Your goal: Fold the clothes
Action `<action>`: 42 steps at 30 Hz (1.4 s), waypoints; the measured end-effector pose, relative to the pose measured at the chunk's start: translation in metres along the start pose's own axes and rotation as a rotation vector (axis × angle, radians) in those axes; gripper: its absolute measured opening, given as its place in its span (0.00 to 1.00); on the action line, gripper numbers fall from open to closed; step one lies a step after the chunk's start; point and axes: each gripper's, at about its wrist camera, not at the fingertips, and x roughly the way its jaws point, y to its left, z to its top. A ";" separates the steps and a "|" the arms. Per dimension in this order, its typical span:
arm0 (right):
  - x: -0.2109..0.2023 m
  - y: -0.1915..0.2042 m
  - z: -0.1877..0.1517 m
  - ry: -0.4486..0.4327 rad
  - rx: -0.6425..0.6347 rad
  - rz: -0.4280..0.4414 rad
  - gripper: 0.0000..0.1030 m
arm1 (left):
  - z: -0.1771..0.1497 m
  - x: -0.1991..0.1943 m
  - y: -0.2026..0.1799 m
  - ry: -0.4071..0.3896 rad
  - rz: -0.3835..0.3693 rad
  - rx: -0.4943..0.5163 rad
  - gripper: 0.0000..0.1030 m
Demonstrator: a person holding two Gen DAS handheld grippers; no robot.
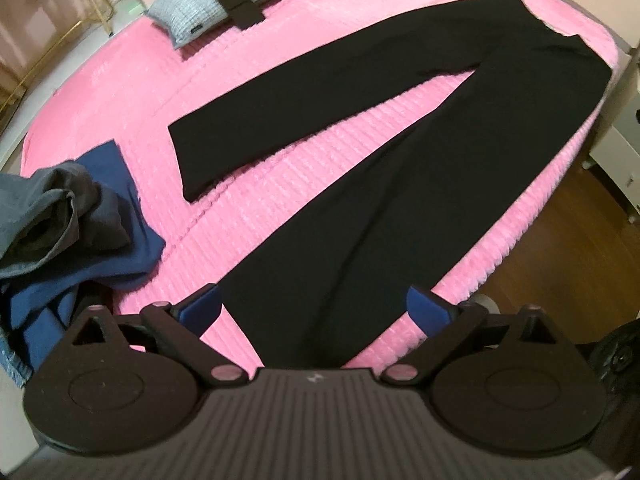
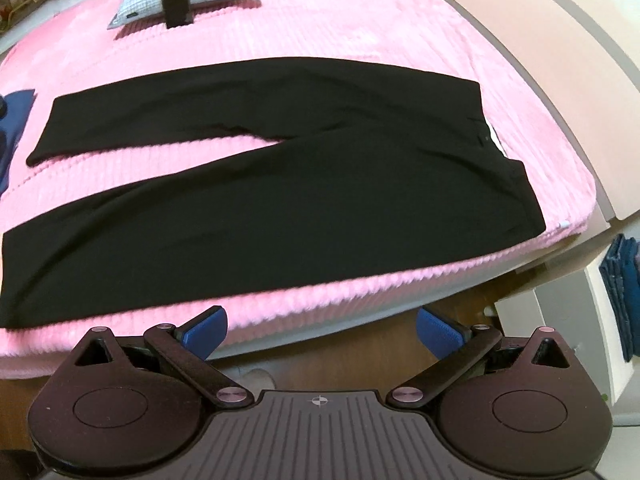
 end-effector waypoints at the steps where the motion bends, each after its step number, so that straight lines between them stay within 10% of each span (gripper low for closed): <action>1: -0.004 0.007 -0.003 -0.002 -0.005 -0.005 1.00 | -0.003 -0.001 0.002 -0.004 0.002 0.007 0.95; 29: -0.043 0.056 -0.039 0.004 -0.009 -0.059 1.00 | -0.043 -0.013 0.016 -0.042 -0.053 0.030 0.95; 42: -0.009 -0.023 0.034 -0.085 -0.042 -0.061 1.00 | 0.045 0.022 0.017 -0.076 0.018 0.050 0.95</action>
